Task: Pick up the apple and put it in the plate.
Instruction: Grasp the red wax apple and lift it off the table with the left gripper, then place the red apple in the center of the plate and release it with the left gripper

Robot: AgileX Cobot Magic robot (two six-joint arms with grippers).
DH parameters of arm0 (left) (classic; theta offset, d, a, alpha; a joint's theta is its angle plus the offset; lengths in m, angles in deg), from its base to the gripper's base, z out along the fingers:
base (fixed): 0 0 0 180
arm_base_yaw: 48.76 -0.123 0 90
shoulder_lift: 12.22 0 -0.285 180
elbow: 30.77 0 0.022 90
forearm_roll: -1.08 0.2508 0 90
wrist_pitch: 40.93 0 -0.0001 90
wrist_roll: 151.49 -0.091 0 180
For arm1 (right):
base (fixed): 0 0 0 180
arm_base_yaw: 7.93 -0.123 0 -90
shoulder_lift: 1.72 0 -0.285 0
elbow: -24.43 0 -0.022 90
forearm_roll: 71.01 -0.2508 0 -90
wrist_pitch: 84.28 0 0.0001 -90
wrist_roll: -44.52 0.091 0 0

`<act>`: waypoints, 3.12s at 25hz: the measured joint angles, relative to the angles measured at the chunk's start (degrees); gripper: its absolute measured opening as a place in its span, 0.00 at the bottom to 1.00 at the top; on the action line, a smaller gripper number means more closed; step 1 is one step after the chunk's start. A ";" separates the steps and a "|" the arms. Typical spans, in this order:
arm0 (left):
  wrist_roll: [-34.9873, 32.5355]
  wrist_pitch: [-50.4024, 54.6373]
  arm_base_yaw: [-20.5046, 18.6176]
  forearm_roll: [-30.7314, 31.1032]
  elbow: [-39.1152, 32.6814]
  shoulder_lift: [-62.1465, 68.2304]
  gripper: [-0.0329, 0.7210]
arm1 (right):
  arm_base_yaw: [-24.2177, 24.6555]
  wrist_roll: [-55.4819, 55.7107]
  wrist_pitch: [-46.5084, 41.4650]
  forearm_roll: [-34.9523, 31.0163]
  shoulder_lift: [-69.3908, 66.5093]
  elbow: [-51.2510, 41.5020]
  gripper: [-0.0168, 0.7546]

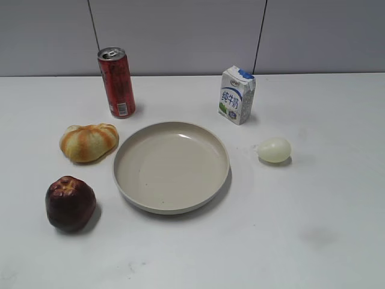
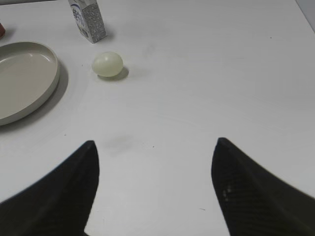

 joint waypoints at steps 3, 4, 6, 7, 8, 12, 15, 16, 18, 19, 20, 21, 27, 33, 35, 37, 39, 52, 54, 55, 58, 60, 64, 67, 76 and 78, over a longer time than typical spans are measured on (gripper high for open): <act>0.00 0.00 0.00 0.00 0.00 0.00 0.83 | 0.00 0.00 0.00 0.00 0.00 0.00 0.76; 0.00 0.00 0.00 0.00 0.00 0.00 0.83 | 0.00 0.00 0.00 0.00 0.00 0.00 0.76; 0.00 0.00 0.00 0.00 0.00 0.00 0.83 | 0.00 0.00 0.00 0.00 0.00 0.00 0.76; 0.00 0.00 0.00 0.00 0.00 0.00 0.83 | 0.00 0.00 0.00 0.00 0.00 0.00 0.76; 0.00 0.00 0.00 0.00 0.00 0.00 0.83 | 0.00 0.00 0.00 0.00 0.00 0.00 0.76; 0.00 0.00 0.00 0.00 0.00 0.00 0.83 | 0.00 0.00 0.00 0.00 0.00 0.00 0.76; 0.00 0.00 0.00 0.00 0.00 0.00 0.83 | 0.00 0.00 0.00 0.00 0.00 0.00 0.76; 0.00 0.00 0.00 0.00 0.00 0.00 0.83 | 0.00 0.00 0.00 0.00 0.00 0.00 0.76; 0.00 0.00 0.00 0.00 0.00 0.00 0.83 | 0.00 0.00 0.00 0.00 0.00 0.00 0.76; 0.00 0.00 0.00 0.00 0.00 0.00 0.83 | 0.00 0.00 0.00 0.00 0.00 0.00 0.76; 0.00 0.00 0.00 0.00 0.00 0.00 0.83 | 0.00 0.00 0.00 0.00 0.00 0.00 0.76; 0.00 0.00 0.00 0.00 0.00 0.00 0.83 | 0.00 0.00 0.00 0.00 0.00 0.00 0.76; 0.00 -4.48 0.00 -0.07 1.33 1.69 0.83 | 0.00 0.00 0.00 -0.04 0.00 0.00 0.76; 0.00 -16.18 0.53 -4.59 1.74 17.39 0.85 | 0.00 0.00 0.00 -0.04 0.00 0.00 0.76; -1.47 -18.78 1.54 -8.03 1.80 24.46 0.88 | 0.00 0.00 0.00 -0.04 0.00 0.00 0.76; -4.86 -19.17 2.51 -11.67 2.36 31.77 0.91 | 0.00 0.00 0.00 -0.04 0.00 0.00 0.76; -8.04 -18.96 3.96 -15.09 3.66 40.15 0.94 | 0.00 0.00 0.00 -0.04 0.00 0.00 0.76; -12.41 -19.04 20.94 -11.75 16.21 80.49 0.96 | 0.00 0.00 0.00 -0.04 0.00 0.00 0.76; -12.41 -19.47 21.00 -10.64 17.85 84.08 0.96 | 0.00 0.00 0.00 -0.04 0.00 0.00 0.76; -12.41 -19.93 21.00 -10.50 18.56 85.79 0.96 | 0.00 0.00 0.00 -0.04 0.00 0.00 0.76; -12.41 -21.73 21.00 -10.40 19.36 89.74 0.96 | 0.00 0.00 0.00 -0.04 0.00 0.00 0.76; -12.41 -22.47 21.00 -10.33 19.41 92.21 0.96 | 0.00 0.00 0.00 -0.04 0.00 0.00 0.76; -12.41 -22.86 21.00 -10.20 19.41 96.11 0.95 | 0.00 0.00 0.00 -0.04 0.00 0.00 0.76; -12.41 -22.34 21.00 -10.34 19.73 96.40 0.87 | 0.00 0.00 0.00 -0.04 0.00 0.00 0.76; -11.82 -12.16 21.19 -12.34 29.12 92.13 0.87 | 0.00 0.00 0.00 -0.04 0.00 0.00 0.76; -11.76 -12.41 21.38 -15.45 33.45 91.84 0.87 | 0.00 0.00 0.00 -0.04 0.00 0.00 0.76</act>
